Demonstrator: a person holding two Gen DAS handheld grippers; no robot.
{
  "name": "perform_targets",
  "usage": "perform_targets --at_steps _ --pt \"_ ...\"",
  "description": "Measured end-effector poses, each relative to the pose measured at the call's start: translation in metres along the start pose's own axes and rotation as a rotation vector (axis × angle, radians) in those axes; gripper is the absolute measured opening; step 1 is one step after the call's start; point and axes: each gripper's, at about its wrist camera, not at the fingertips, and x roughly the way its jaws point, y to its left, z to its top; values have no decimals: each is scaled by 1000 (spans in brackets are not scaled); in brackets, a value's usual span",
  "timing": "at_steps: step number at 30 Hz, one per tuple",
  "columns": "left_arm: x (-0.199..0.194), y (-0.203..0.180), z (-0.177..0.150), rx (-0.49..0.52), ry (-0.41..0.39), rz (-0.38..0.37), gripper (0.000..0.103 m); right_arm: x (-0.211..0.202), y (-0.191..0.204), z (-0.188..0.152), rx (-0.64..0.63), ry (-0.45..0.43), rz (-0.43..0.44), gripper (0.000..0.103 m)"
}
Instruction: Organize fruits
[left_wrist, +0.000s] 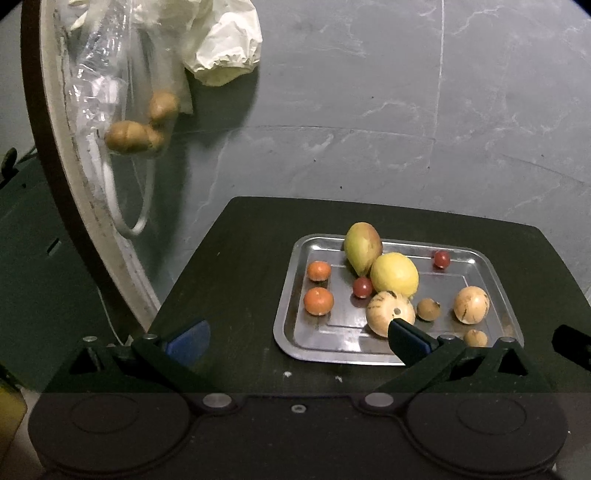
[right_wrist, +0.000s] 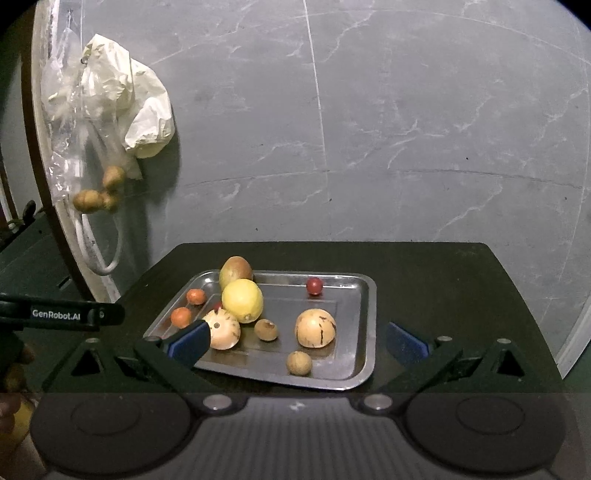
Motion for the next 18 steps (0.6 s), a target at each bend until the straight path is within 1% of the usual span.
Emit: perform_targets --at_steps 7,11,18 --pt "-19 -8 -15 15 -2 10 102 -9 -4 -14 21 30 16 103" --pt "-28 -9 -22 10 14 8 102 -17 -3 -19 14 49 19 103" --pt "-40 -10 -30 34 12 -7 102 -26 4 -24 3 68 18 103"
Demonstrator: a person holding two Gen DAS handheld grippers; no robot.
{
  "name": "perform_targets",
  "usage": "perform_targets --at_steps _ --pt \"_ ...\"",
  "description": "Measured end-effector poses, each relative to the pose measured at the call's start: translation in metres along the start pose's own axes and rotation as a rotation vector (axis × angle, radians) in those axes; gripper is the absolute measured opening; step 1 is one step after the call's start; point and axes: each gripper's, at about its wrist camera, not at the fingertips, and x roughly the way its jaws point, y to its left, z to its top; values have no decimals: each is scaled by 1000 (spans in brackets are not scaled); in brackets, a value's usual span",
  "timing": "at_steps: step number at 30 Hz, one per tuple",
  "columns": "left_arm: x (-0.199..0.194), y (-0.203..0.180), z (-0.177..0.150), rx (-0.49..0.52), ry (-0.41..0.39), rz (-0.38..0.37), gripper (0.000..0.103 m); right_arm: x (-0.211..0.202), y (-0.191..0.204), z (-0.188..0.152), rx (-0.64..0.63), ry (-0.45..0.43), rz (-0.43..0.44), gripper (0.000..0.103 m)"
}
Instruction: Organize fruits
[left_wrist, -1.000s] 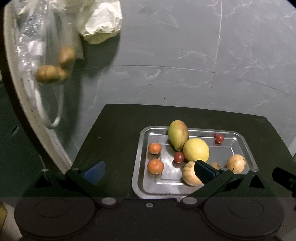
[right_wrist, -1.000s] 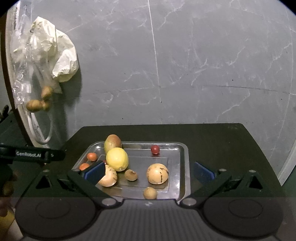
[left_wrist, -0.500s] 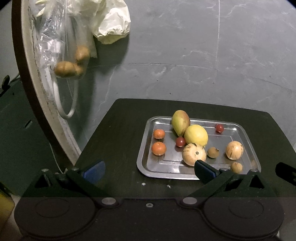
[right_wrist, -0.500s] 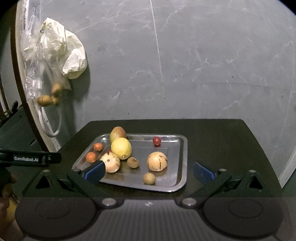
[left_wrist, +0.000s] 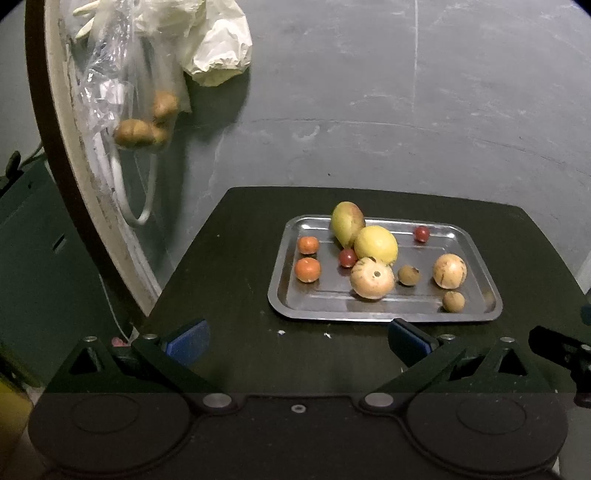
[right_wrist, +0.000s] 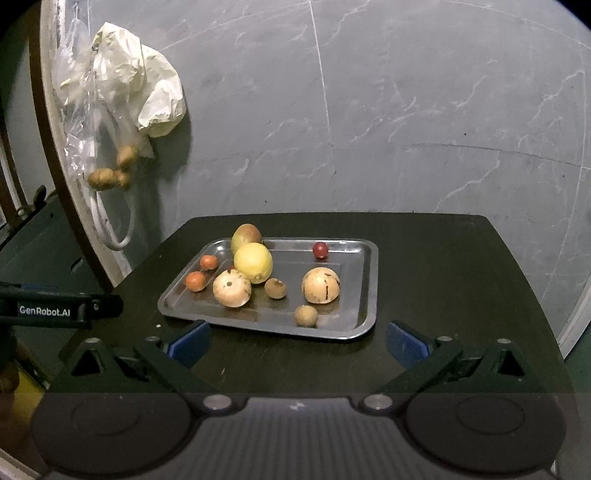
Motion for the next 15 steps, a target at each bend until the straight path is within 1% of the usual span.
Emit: perform_targets --at_steps 8,15 --pt "-4 6 -11 35 -12 -7 102 -3 8 -7 16 13 -43 103" --pt "-2 24 -13 52 -14 -51 102 -6 26 -10 20 23 -83 103"
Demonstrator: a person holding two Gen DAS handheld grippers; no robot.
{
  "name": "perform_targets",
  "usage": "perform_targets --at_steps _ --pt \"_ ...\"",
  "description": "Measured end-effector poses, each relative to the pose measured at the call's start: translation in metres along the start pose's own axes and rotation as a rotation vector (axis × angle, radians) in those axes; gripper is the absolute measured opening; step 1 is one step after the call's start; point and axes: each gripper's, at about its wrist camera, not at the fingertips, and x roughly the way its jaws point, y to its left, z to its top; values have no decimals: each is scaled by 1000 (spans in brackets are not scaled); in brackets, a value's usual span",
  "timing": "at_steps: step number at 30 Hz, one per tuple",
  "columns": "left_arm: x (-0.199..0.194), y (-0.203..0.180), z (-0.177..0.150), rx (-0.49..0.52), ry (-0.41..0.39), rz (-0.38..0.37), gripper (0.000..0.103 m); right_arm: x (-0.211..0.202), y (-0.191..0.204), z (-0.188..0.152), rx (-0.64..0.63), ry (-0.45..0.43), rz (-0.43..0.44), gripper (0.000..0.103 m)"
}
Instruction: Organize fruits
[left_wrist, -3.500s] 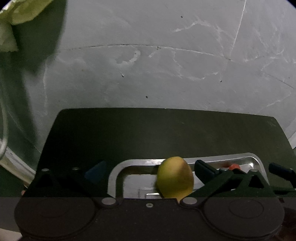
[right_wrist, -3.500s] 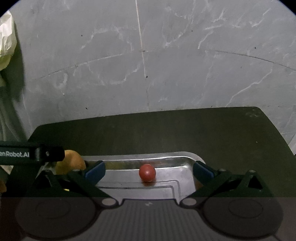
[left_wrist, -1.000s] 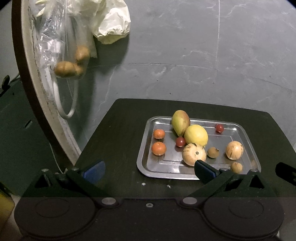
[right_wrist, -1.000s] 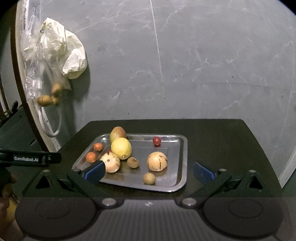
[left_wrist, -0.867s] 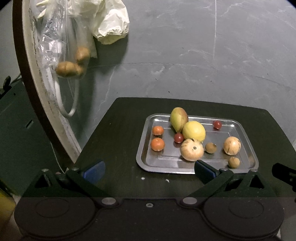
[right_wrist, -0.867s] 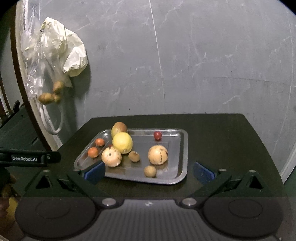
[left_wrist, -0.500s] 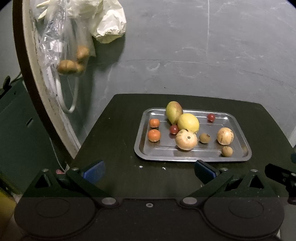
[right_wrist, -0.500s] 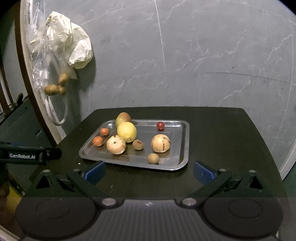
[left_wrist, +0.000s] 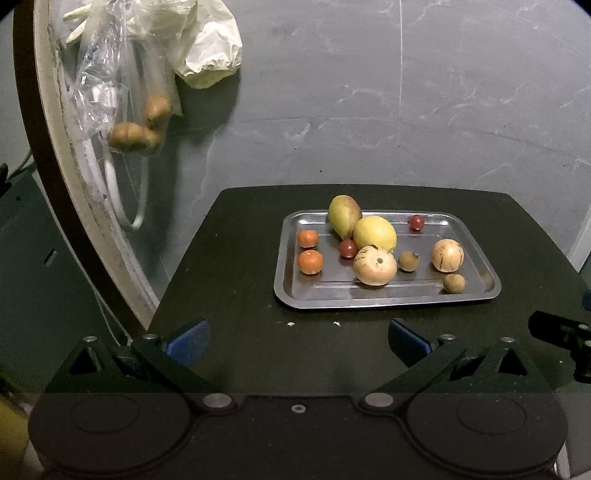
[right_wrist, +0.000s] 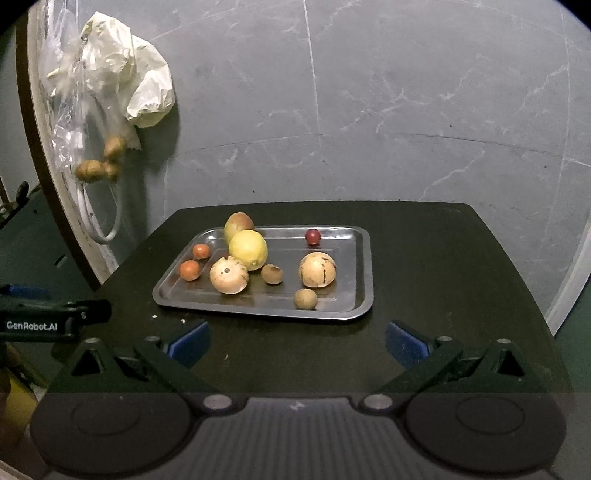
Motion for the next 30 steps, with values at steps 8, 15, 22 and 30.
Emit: perform_targets --at_steps 8,15,22,30 --pt "-2 19 -8 10 13 -51 102 -9 23 -7 4 8 -54 103" --pt "-5 31 -16 36 7 -81 102 -15 35 -16 30 -13 -91 103" --pt "-8 34 -19 43 -3 -93 102 -17 40 -17 34 -22 -106 103" --pt "-10 38 -22 33 -2 -92 102 -18 42 -17 27 -21 -106 103"
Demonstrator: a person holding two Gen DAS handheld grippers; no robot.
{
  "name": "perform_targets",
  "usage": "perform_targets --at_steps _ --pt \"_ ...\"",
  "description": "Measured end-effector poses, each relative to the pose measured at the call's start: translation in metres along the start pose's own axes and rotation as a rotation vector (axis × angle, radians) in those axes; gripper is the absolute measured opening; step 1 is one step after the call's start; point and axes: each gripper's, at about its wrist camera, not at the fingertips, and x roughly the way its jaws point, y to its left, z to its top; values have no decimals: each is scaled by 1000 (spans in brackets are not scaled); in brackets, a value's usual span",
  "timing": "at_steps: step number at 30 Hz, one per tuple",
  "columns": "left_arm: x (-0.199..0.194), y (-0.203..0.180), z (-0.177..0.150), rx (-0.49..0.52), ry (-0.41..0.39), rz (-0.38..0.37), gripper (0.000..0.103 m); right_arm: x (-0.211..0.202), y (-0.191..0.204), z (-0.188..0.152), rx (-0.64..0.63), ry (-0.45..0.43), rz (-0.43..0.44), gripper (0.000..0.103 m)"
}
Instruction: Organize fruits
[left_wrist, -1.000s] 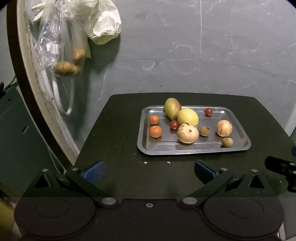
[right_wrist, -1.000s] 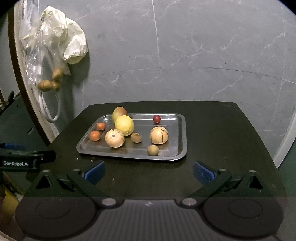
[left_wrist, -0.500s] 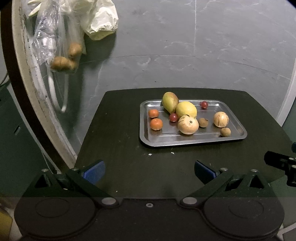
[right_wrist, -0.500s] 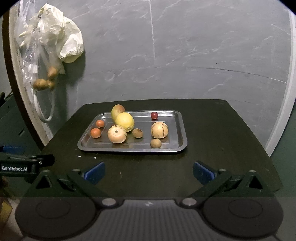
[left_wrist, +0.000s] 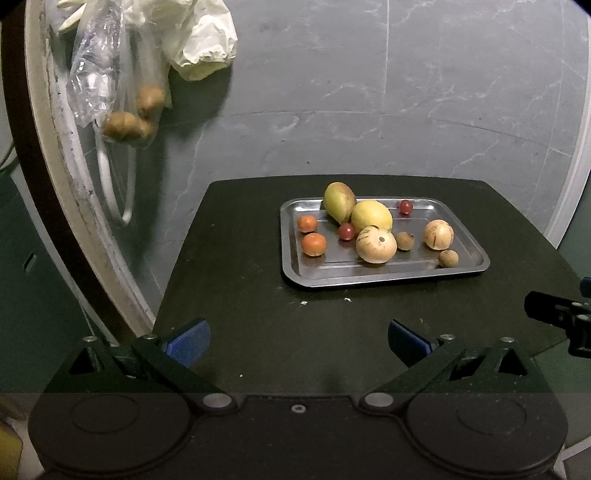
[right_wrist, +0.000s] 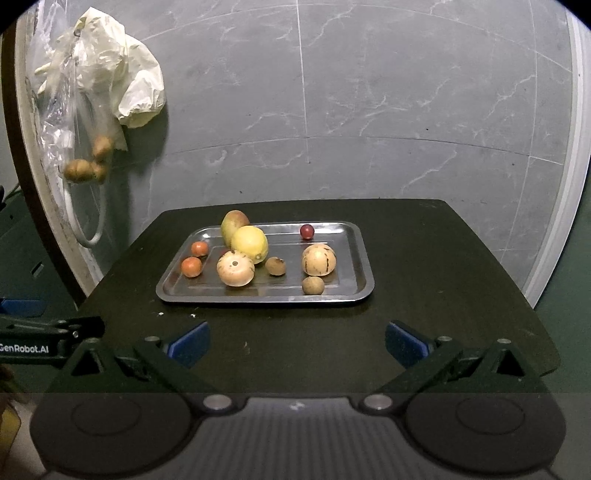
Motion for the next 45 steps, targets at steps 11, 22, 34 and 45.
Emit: perform_targets --at_steps 11,22,34,45 --pt "-1 5 -2 -4 -3 -3 102 0 1 0 -10 0 6 103" --pt "-1 6 -3 -6 -2 -2 102 0 2 0 -10 1 6 103" --pt "-2 9 -5 -8 -4 -3 102 0 3 -1 -11 1 6 103" --pt "-2 9 -5 -6 -4 -7 102 -1 3 -1 -11 0 6 103"
